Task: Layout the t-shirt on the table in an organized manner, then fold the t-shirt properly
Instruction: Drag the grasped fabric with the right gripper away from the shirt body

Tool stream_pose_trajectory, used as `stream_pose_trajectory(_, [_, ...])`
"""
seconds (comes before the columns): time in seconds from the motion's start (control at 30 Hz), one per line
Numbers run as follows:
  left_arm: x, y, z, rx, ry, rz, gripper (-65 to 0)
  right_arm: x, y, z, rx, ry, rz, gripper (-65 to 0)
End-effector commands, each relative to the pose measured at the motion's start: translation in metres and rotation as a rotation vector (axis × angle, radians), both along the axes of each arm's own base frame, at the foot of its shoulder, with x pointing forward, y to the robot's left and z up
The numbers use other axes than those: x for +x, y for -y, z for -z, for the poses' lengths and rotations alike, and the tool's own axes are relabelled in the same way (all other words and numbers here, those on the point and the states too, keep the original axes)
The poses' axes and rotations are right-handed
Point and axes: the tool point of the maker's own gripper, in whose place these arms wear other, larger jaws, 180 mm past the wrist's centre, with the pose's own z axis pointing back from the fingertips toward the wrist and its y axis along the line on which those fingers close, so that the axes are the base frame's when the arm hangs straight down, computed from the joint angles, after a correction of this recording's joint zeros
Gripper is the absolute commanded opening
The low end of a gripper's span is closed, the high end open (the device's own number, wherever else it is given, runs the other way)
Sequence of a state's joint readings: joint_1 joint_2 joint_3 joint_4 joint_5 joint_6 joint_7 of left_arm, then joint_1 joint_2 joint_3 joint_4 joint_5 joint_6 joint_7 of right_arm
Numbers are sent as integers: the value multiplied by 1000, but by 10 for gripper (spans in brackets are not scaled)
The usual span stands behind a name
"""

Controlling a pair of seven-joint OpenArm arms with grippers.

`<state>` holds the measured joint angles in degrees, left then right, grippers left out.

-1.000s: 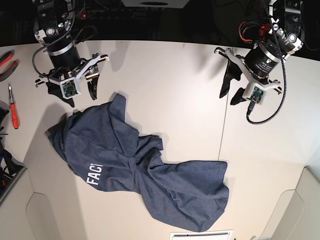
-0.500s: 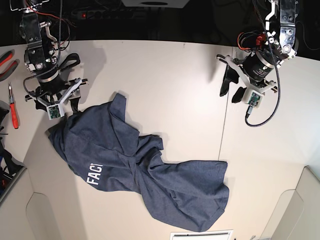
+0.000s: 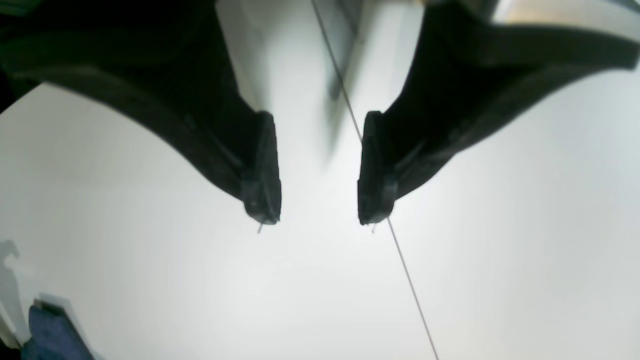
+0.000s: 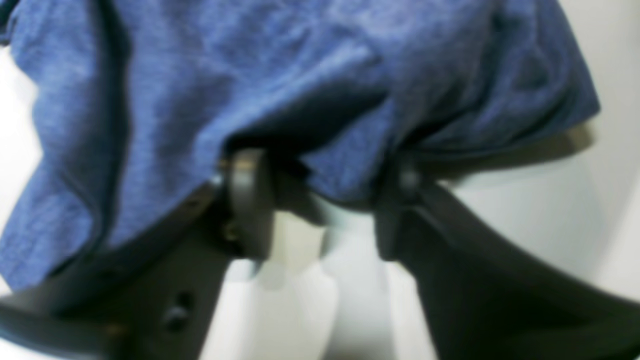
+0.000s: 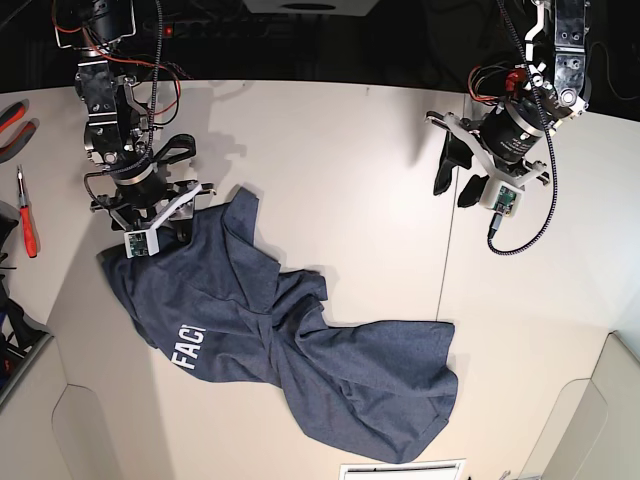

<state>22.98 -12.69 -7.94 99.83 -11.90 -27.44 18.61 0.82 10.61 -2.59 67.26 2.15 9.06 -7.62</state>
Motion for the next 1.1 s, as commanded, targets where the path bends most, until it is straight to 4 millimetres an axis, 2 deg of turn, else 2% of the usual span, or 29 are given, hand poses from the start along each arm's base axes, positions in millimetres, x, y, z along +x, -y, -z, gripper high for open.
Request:
stream_pose_trajectory(0.0, [5,-1,-10,-12,39,-2,-362,0,3,0,-16,-15,-6,-425])
stream_pose_trajectory(0.23, [5,-1,-10,-11,39,-2,-362,0,2,-2,-25,-43,-8,-510])
stream_pose_trajectory(0.43, [5,-1,-10,-11,39,-2,-362,-1,-5,-21,-19,-21,-23,-647])
stream_pose_trajectory(0.6, [5,-1,-10,-12,39,-2,-362,-4,-21,-54,45,53,-36,-650])
stream_pose_trajectory(0.8, [5,0,-11,-19,40,-3,-362,6,-29,-87,57,143,-55,-650])
stream_pose_trajectory(0.93, [6,0,-12,-19,43,-3,-362,25,-30,-108,57,201,-59,-650])
stream_pose_trajectory(1.07, [7,0,-12,-19,46,-3,-362,54,-30,-138,54,285,-59,-650])
